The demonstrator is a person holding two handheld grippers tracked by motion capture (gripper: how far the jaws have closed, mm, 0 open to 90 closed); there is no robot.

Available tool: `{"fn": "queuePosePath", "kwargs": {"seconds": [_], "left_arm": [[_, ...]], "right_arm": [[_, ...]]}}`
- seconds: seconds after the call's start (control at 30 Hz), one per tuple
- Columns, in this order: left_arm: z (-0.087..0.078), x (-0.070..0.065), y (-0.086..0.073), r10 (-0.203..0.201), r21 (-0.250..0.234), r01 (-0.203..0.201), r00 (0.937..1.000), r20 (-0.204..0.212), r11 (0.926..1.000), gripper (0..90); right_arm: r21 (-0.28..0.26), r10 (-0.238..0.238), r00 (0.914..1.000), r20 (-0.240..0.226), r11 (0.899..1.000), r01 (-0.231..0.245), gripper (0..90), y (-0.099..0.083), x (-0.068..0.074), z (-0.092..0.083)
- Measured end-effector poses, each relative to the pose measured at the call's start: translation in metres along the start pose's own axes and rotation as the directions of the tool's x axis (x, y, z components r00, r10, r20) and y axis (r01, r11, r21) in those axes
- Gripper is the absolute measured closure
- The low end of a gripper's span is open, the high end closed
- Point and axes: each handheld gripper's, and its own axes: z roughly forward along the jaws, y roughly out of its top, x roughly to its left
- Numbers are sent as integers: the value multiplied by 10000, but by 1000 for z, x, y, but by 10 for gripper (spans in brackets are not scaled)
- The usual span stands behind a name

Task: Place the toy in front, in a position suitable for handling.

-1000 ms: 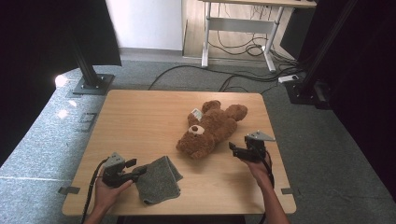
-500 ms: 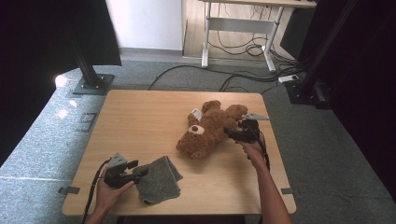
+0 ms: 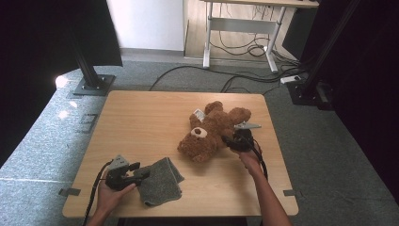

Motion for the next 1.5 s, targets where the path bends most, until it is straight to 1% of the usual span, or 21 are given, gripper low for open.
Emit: {"fn": "queuePosePath", "kwargs": {"seconds": [0.07,0.13,0.2,0.23,0.27,0.33,0.37,0.43,0.47,0.5,0.6,0.67,0.73,0.77,0.8,0.9,0.97,1.1,1.23,1.37,1.5], "left_arm": [[1,0,0,23,8,-23,10000,3,10000,379],[1,0,0,39,38,-39,10000,11,10000,379],[1,-1,0,42,46,-42,10000,17,10000,379],[1,-1,0,46,47,-46,10000,12,10000,379],[1,-1,0,44,44,-44,10000,8,10000,379],[1,-1,0,44,42,-44,10000,1,10000,379],[1,-1,0,38,43,-38,10000,-23,10000,379],[1,0,0,25,22,-25,10000,-45,10000,379],[1,0,0,25,22,-25,10000,-45,10000,379],[0,0,0,19,6,-19,10000,-44,10000,379],[-1,1,0,31,-25,-31,10000,-65,10000,379],[-1,1,0,30,-22,-30,10000,-63,10000,378],[0,1,0,30,-11,-30,10000,-62,10000,378],[0,1,0,25,14,-25,10000,-64,10000,378],[0,1,0,22,17,-22,10000,-62,10000,378],[0,2,0,20,2,-20,10000,-76,10000,378],[0,2,0,7,-17,-7,10000,-84,10000,378],[0,3,0,-28,-75,27,10000,-54,10000,378],[5,2,4,-79,-182,82,9998,164,9998,378],[12,-3,13,103,-268,-95,9995,309,9996,378],[21,-8,20,211,-198,-204,9991,370,9996,371]], "right_arm": [[-21,132,9999,-87,9999,-133,689,-8,3,0],[-93,348,9989,-303,9993,-351,689,-15,6,0],[-125,392,9984,-418,9991,-398,689,-17,7,1],[-83,438,9972,-599,9990,-444,688,-21,13,3],[-66,465,9968,-643,9989,-470,688,-22,16,5],[-48,488,9966,-659,9988,-492,687,-22,19,6],[-105,525,9965,-644,9985,-533,687,-22,27,9],[-131,689,9959,-588,9975,-698,687,-21,35,13],[-131,689,9959,-588,9975,-698,687,-21,35,13],[-230,936,9944,-496,9952,-949,685,-21,43,17],[-425,1171,9923,-393,9920,-1187,685,-24,55,22],[-454,1264,9910,-445,9907,-1284,683,-26,62,26],[-401,1345,9888,-649,9897,-1373,680,-29,68,30],[-401,1345,9888,-649,9897,-1373,680,-29,68,30],[-312,1329,9879,-801,9902,-1358,678,-30,72,33],[-280,1238,9874,-983,9915,-1271,676,-30,79,37],[-319,1302,9851,-1128,9904,-1345,676,-31,83,39],[-383,1290,9844,-1192,9902,-1344,676,-32,88,40],[-430,1339,9836,-1212,9892,-1400,673,-34,89,40],[-439,1365,9825,-1270,9887,-1431,671,-34,87,40],[-499,1386,9814,-1326,9880,-1462,669,-34,86,40]]}}
